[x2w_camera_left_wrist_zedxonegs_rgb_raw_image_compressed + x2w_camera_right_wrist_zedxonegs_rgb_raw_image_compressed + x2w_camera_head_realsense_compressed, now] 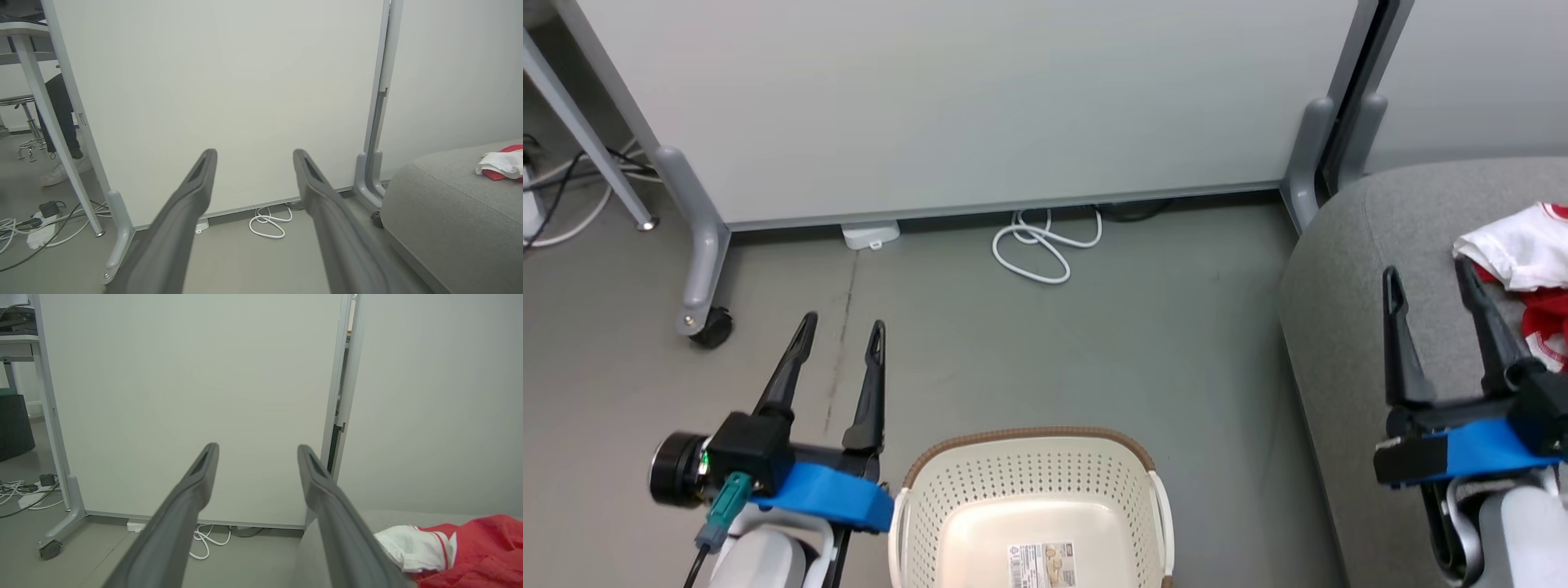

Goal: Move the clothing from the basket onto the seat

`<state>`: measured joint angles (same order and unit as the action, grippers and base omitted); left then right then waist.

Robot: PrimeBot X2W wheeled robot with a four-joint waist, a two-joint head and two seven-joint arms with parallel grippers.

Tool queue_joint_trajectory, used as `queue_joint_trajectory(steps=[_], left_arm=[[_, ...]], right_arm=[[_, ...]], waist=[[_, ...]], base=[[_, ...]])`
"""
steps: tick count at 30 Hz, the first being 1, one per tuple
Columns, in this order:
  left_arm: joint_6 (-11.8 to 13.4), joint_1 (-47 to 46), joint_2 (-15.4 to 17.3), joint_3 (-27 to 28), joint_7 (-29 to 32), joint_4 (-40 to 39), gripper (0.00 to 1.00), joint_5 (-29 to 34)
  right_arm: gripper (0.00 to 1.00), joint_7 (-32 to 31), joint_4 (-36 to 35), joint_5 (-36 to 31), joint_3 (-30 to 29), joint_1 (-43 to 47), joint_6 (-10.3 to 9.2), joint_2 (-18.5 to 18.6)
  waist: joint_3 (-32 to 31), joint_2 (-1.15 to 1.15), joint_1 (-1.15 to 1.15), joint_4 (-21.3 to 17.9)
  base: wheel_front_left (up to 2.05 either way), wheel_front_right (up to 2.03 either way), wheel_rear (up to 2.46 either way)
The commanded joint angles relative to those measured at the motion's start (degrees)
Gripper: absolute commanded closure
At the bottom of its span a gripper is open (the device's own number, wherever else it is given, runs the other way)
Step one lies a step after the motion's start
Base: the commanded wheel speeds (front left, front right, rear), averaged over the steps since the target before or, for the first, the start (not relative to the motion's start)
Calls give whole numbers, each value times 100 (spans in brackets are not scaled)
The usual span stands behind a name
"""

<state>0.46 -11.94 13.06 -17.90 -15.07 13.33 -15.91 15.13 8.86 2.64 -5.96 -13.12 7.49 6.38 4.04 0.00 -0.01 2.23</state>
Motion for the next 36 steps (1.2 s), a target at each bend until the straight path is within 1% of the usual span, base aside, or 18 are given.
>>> queue_joint_trajectory(steps=[1,5,6,9,17,27,36], left_arm=[[-40,202,-58,157,-14,-40,0,77],[-65,507,-164,453,-14,-105,0,174],[-65,507,-164,453,-14,-105,0,174],[-123,674,-241,643,-14,-142,0,237],[-284,946,-483,886,-14,-193,0,459],[-399,1155,-684,1226,-14,-250,0,602],[-498,1214,-764,1354,-14,-193,0,777]], right_arm=[[0,2,-27,-15,-34,236,1,-73],[0,2,-13,-24,6,538,1,-190],[0,2,-13,-24,6,538,1,-190],[0,2,-29,2,58,713,1,-259],[0,2,8,101,160,1155,1,-347],[0,2,106,288,152,1295,1,-351],[0,1,158,362,184,1292,2,-353]], waist=[[-168,0,1,56],[-333,0,1,61],[-333,0,1,61],[-416,0,1,74],[-527,0,1,130],[-623,0,1,83],[-653,0,1,55]], base=[[0,0,0],[0,0,0],[0,0,0],[0,0,0],[0,0,0],[0,0,0],[0,0,0]])
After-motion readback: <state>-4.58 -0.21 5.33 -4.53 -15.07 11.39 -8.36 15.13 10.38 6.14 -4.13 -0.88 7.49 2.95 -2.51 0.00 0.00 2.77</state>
